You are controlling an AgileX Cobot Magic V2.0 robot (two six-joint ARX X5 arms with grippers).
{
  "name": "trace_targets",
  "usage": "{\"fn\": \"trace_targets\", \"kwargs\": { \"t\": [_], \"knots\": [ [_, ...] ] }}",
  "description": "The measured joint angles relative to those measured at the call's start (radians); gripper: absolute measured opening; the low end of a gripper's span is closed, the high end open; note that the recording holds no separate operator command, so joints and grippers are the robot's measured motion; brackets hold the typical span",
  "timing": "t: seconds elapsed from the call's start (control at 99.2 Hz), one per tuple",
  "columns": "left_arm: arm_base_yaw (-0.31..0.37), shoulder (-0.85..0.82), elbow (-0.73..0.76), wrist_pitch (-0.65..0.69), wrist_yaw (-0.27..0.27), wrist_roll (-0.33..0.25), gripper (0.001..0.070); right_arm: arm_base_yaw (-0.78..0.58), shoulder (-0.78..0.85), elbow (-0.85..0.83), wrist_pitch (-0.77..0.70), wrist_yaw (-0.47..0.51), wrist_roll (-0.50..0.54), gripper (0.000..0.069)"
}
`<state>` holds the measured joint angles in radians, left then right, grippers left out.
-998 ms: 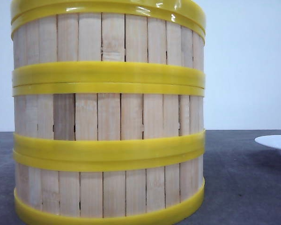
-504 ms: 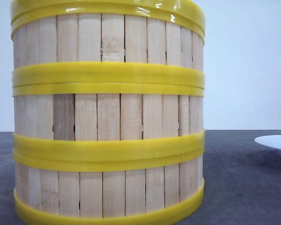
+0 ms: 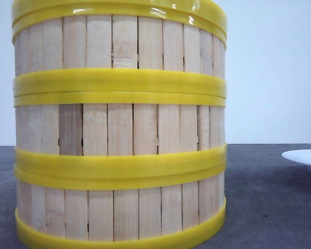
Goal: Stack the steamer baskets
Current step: 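Open the right gripper and withdraw it from the lid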
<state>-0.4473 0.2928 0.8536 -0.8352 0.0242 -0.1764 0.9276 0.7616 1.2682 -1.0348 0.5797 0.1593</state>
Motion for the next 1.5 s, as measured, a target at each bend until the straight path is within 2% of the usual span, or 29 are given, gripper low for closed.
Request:
{"fn": "trace_targets", "kwargs": {
  "t": [0.111,0.222,0.262,0.303,0.353,0.403,0.464,1.503],
  "knots": [
    [0.000,0.000,0.000,-0.003,0.000,0.000,0.0232,0.000,-0.072,-0.121,0.006,0.000,0.058,0.0399],
    [0.000,0.000,0.000,-0.003,0.000,0.000,0.0232,0.000,-0.087,-0.155,0.001,0.000,0.090,0.0385],
    [0.000,0.000,0.000,-0.003,0.000,0.000,0.0231,0.000,-0.087,-0.155,0.003,0.000,0.098,0.0328],
    [0.000,0.000,0.000,-0.003,0.000,0.000,0.0216,0.000,-0.086,-0.155,0.006,0.000,0.103,0.0227],
    [0.000,0.000,0.000,-0.003,0.000,0.001,0.0141,0.000,-0.085,-0.155,0.008,0.000,0.104,0.0110],
    [0.000,0.000,0.000,-0.003,0.000,0.000,0.0072,0.000,-0.085,-0.155,0.017,0.000,0.104,0.0056],
    [0.000,0.000,0.000,-0.003,0.000,0.000,0.0037,0.000,-0.085,-0.155,0.039,0.000,0.106,0.0026],
    [0.000,0.000,0.000,-0.003,0.000,0.001,0.0026,0.000,-0.085,-0.155,0.060,0.000,0.111,0.0009]
  ]
}}
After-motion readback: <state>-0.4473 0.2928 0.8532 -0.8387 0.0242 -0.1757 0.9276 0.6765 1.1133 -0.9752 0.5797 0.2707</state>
